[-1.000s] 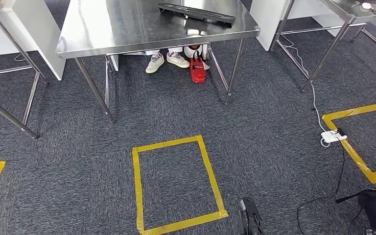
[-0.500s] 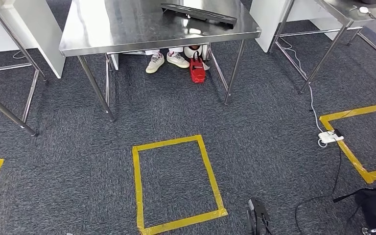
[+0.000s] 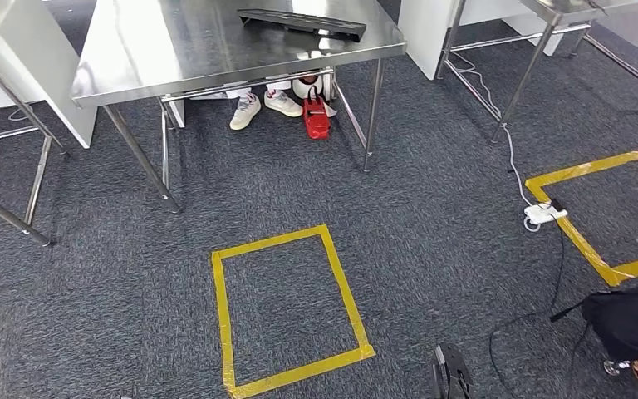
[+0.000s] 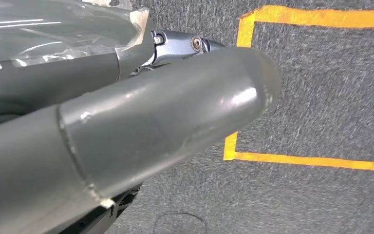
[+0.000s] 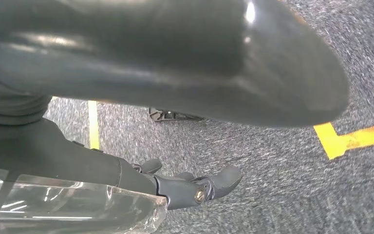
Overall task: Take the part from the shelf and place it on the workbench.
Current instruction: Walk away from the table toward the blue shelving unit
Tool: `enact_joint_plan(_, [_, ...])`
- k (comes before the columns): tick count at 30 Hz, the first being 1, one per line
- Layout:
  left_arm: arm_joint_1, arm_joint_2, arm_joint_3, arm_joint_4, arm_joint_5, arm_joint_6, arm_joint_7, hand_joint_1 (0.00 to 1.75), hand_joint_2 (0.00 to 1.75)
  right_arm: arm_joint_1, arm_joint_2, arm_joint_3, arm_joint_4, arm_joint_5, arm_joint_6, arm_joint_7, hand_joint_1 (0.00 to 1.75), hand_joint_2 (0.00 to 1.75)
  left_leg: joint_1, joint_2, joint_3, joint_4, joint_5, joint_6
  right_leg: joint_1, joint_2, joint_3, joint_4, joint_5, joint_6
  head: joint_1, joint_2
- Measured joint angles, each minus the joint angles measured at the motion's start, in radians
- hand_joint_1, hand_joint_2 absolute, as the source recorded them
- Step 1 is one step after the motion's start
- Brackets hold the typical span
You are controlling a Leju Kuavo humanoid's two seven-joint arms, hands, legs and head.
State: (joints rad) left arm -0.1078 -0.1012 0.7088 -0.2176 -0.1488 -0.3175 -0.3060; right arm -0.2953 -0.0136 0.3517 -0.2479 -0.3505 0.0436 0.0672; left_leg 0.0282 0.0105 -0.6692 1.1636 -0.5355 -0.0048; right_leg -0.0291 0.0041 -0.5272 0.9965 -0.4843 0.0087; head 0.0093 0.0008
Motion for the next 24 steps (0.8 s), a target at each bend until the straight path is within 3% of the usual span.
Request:
enact_joint_plan(2, [0.001,0.001,-0.006,0.001,0.007,-0.002,0.000,0.00,0.00,0.008,-0.004,0.013,0.000,-0.020,0.002,-0.004,0.00,0.00,-0.001,-0.004,-0.047,0.120,-0.050,0.003,0.007,0.014,-0.007,0.001,0.003,-0.005,-0.001,0.000])
enact_joint_plan(3, [0.001,0.002,-0.008,0.001,0.010,-0.003,0.000,0.00,0.00,0.011,-0.006,0.020,0.000,-0.029,0.002,-0.005,0.00,0.00,-0.002,-0.006,-0.048,0.131,-0.047,0.007,0.010,0.023,-0.008,0.001,0.004,-0.006,-0.001,0.000])
enact_joint_plan(4, [0.002,0.002,-0.010,0.001,0.013,-0.004,0.000,0.00,0.00,0.014,-0.008,0.027,0.000,-0.039,0.002,-0.005,0.00,0.00,-0.003,-0.010,-0.029,0.102,-0.027,0.014,0.013,0.032,-0.008,0.001,0.005,-0.007,-0.001,0.000])
enact_joint_plan(5, [0.002,0.002,-0.011,0.002,0.016,-0.006,0.001,0.00,0.00,0.015,-0.010,0.035,0.000,-0.048,0.002,-0.005,0.00,0.00,-0.006,-0.022,0.007,0.039,0.005,0.024,0.016,0.042,-0.007,0.001,0.005,-0.006,-0.001,0.000])
enact_joint_plan(7, [0.002,0.004,-0.012,0.002,0.022,-0.008,0.001,0.00,0.00,0.013,-0.011,0.050,0.000,-0.065,0.002,-0.004,0.00,0.00,-0.010,-0.064,0.081,-0.095,0.053,0.046,0.019,0.062,-0.007,0.001,0.006,-0.004,0.000,0.000])
enact_joint_plan(9, [0.002,0.007,-0.013,0.003,0.027,-0.010,0.001,0.00,0.00,0.010,-0.013,0.066,0.000,-0.078,0.003,-0.002,0.00,0.00,-0.015,-0.082,0.110,-0.150,0.062,0.057,0.018,0.079,-0.013,0.001,0.011,0.004,0.000,0.000])
enact_joint_plan(11, [0.002,0.008,-0.016,0.004,0.031,-0.013,0.001,0.00,0.00,0.010,-0.016,0.077,0.000,-0.089,0.004,0.004,0.00,0.00,-0.018,-0.061,0.113,-0.160,0.067,0.056,0.017,0.091,-0.021,0.001,0.015,0.013,-0.001,0.000])
enact_joint_plan(13, [0.002,0.006,-0.021,0.004,0.033,-0.015,-0.001,0.00,0.00,0.010,-0.021,0.086,0.000,-0.096,0.004,0.007,0.00,0.00,-0.015,-0.038,0.119,-0.179,0.077,0.057,0.019,0.065,-0.043,0.032,-0.003,0.015,0.000,0.000])
enact_joint_plan(15, [0.003,0.005,-0.025,0.004,0.034,-0.016,-0.002,0.00,0.00,0.008,-0.026,0.093,0.000,-0.098,0.004,0.008,0.00,0.00,-0.015,-0.014,0.120,-0.189,0.082,0.058,0.019,0.023,-0.100,0.142,-0.056,0.012,0.003,0.000])
enact_joint_plan(17, [0.006,0.005,-0.027,0.005,0.034,-0.016,-0.003,0.00,0.00,0.009,-0.030,0.099,0.000,-0.099,0.005,0.009,0.00,0.00,-0.016,0.012,0.117,-0.188,0.083,0.059,0.015,0.010,-0.160,0.267,-0.101,0.018,0.004,0.000])
enact_joint_plan(18, [0.007,0.004,-0.028,0.005,0.034,-0.016,-0.003,0.00,0.00,0.010,-0.031,0.101,0.000,-0.101,0.005,0.009,0.00,0.00,-0.016,0.024,0.116,-0.188,0.083,0.059,0.012,0.008,-0.170,0.289,-0.105,0.026,0.004,0.000])
enact_joint_plan(19, [0.007,0.004,-0.029,0.006,0.034,-0.016,-0.003,0.00,0.00,0.012,-0.033,0.103,0.001,-0.105,0.006,0.009,0.00,0.00,-0.016,0.036,0.115,-0.187,0.083,0.058,0.010,0.003,-0.155,0.264,-0.090,0.037,0.005,0.000])
enact_joint_plan(21, [0.006,0.001,-0.031,0.006,0.035,-0.016,-0.003,0.00,0.00,0.012,-0.037,0.106,0.000,-0.117,0.009,0.009,0.00,0.00,-0.016,0.059,0.117,-0.183,0.080,0.052,0.002,-0.028,-0.077,0.119,-0.036,0.056,0.005,0.000])
enact_joint_plan(22, [0.006,0.001,-0.032,0.006,0.036,-0.017,-0.004,0.00,0.00,0.011,-0.039,0.108,0.000,-0.124,0.011,0.009,0.00,0.00,-0.018,0.069,0.117,-0.180,0.077,0.047,0.003,-0.047,-0.041,0.049,-0.012,0.059,0.004,0.000])
enact_joint_plan(24, [0.006,0.002,-0.034,0.006,0.040,-0.018,-0.006,0.00,0.00,0.011,-0.041,0.116,0.000,-0.139,0.016,0.009,0.00,0.00,-0.023,0.085,0.118,-0.175,0.073,0.034,0.009,-0.063,-0.014,-0.009,0.007,0.046,0.003,0.000])
